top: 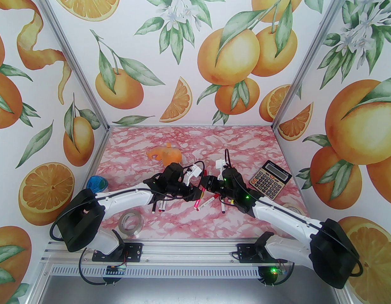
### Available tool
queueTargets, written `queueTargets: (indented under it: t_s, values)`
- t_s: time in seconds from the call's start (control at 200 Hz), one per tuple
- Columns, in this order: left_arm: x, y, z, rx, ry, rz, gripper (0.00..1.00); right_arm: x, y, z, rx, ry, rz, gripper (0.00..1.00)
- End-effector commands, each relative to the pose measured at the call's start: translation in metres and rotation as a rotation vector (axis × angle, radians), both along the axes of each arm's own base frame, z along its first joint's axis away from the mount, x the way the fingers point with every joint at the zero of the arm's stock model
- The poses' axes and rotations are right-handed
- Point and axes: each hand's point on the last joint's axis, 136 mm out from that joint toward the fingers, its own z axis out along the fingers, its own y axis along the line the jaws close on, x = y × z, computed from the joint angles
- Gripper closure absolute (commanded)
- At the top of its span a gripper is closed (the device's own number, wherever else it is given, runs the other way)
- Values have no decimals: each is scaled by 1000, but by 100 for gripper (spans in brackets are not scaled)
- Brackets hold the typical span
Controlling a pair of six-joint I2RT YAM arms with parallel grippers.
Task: Open the pen caps
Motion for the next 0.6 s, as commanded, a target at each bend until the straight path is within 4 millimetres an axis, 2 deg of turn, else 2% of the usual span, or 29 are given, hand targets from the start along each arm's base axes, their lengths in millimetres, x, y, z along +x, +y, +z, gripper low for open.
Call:
queueTargets:
  t_s: [0.0, 0.11, 0.25, 0.405, 0.595]
  values:
    - [-4, -1, 8, -33, -9, -5, 75, 6, -1, 8, -3, -27, -27, 82]
    - [-5, -1, 9, -58, -2, 2, 64, 7, -1, 13, 25, -35, -41, 82]
    - [-10, -5, 10, -97, 4, 5, 60, 9, -3, 19, 54, -39, -68, 83]
    - [-12, -9, 10, -121, 0, 13, 60, 8, -1, 22, 85, -33, -71, 82]
    - [-13, -14, 13, -140, -4, 16, 71, 8, 0, 22, 110, -24, -71, 82]
